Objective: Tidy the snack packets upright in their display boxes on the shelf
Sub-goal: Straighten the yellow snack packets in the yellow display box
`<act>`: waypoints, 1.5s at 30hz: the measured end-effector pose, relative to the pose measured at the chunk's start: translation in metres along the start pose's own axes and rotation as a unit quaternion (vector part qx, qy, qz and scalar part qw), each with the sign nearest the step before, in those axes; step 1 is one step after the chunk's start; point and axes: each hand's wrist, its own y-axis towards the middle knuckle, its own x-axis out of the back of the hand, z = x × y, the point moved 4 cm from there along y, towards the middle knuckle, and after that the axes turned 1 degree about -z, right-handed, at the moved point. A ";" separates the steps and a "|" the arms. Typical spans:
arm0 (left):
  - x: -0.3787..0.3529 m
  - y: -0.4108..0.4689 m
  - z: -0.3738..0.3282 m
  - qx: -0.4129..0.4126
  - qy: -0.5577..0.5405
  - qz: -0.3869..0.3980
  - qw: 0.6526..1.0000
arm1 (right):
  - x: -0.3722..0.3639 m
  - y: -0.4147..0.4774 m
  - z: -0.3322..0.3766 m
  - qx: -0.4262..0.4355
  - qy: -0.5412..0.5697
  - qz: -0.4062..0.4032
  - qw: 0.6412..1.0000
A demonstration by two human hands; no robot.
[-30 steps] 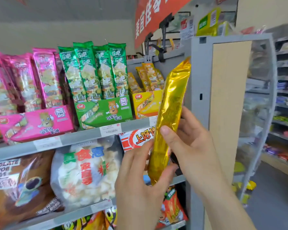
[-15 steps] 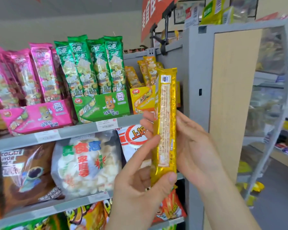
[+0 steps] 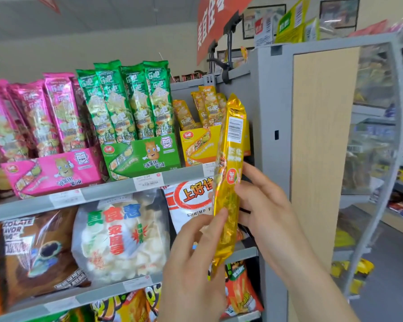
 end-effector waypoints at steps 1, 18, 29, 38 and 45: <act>-0.001 0.000 -0.001 -0.006 -0.007 0.007 1.000 | 0.000 0.000 -0.001 -0.004 -0.003 -0.002 1.000; -0.001 0.078 0.016 0.223 -0.260 -0.034 0.939 | -0.005 0.054 0.034 0.097 -0.167 -0.056 0.980; 0.019 0.167 0.039 0.072 -0.064 -0.038 0.995 | -0.035 0.146 0.089 0.237 -0.425 -0.108 0.867; 0.003 0.178 0.070 -0.008 0.259 0.105 0.960 | -0.056 0.228 0.059 0.065 -0.592 -0.029 0.803; -0.001 0.180 0.076 -0.027 0.264 0.074 0.961 | -0.052 0.247 0.051 0.057 -0.579 -0.058 0.811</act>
